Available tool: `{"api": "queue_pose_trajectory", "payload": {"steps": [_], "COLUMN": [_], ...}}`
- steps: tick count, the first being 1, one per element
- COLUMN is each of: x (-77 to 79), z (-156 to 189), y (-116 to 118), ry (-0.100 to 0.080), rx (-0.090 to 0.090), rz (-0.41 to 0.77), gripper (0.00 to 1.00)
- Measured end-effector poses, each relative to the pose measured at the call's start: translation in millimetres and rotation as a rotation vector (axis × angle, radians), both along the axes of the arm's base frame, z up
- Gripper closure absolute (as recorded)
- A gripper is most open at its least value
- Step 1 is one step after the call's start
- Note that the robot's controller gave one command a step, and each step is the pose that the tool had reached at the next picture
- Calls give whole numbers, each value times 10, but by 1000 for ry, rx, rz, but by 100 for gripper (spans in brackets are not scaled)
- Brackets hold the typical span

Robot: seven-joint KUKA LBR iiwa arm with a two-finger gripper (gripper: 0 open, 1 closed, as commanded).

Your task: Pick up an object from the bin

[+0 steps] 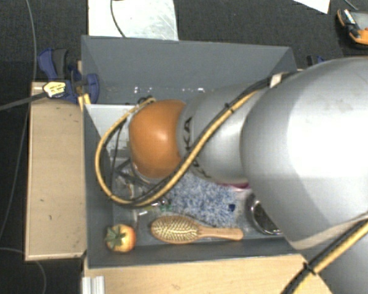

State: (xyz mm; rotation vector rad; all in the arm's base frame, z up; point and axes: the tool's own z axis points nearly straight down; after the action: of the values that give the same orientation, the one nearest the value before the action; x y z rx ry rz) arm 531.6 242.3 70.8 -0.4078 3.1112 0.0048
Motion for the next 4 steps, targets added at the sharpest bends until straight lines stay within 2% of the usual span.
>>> {"api": "queue_pose_trajectory", "payload": {"steps": [1,2,3,4], "x": [-85,-404,-148,-352], "z": [165,480,566,1364], "y": [-66,-232,-117,-132], "ry": [10,4,-1,7], "rx": [-3,-1,2,-2], "rz": [-10,-4,-19,-2], "gripper": [0,0,0,0]}}
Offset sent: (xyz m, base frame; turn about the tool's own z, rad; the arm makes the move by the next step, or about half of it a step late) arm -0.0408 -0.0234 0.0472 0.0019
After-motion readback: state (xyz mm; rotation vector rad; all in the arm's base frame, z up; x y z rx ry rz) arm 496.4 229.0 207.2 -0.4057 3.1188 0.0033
